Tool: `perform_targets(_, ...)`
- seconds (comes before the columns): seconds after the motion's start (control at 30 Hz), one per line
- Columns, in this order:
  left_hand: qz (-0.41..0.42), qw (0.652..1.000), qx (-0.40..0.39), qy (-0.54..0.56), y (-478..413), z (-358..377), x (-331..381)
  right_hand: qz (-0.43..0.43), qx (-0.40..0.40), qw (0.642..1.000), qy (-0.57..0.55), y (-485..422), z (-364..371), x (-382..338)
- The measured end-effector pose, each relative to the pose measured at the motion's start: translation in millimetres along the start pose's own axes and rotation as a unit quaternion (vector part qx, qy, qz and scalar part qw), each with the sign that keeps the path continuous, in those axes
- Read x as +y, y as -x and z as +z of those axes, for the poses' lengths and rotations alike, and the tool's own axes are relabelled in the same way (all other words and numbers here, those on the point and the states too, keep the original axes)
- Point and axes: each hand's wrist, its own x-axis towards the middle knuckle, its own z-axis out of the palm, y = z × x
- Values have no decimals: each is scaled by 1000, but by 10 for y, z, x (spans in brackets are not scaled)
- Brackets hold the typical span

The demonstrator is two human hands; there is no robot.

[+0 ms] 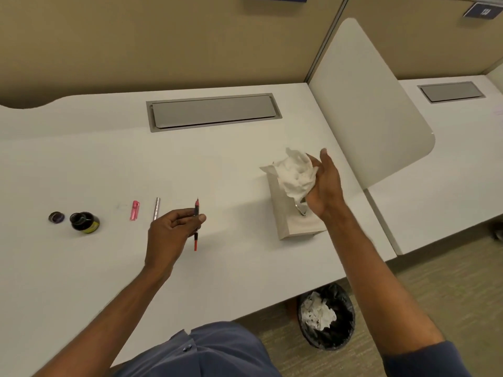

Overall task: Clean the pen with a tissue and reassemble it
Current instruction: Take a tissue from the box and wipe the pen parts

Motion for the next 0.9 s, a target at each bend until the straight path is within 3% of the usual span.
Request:
perform_targets(0.2,20,1000,-4,-6,116,3,225,38,-15,999,31,133,571,721)
perform_targets(0.37,49,999,8,-13,202,-94,349,81,-59,995,3,125,691,1162)
perform_targets(0.47,57,998,11,-28,226,-155,359,100,-46,994,5,172,775,1308)
perform_targets(0.77,67,996,21,-54,246,-219,334,-13,46,986,158,337,991,1375)
perform_targets(0.9,64,996,26,-48,231,-259,338,-5,14,983,183,320,936,1330)
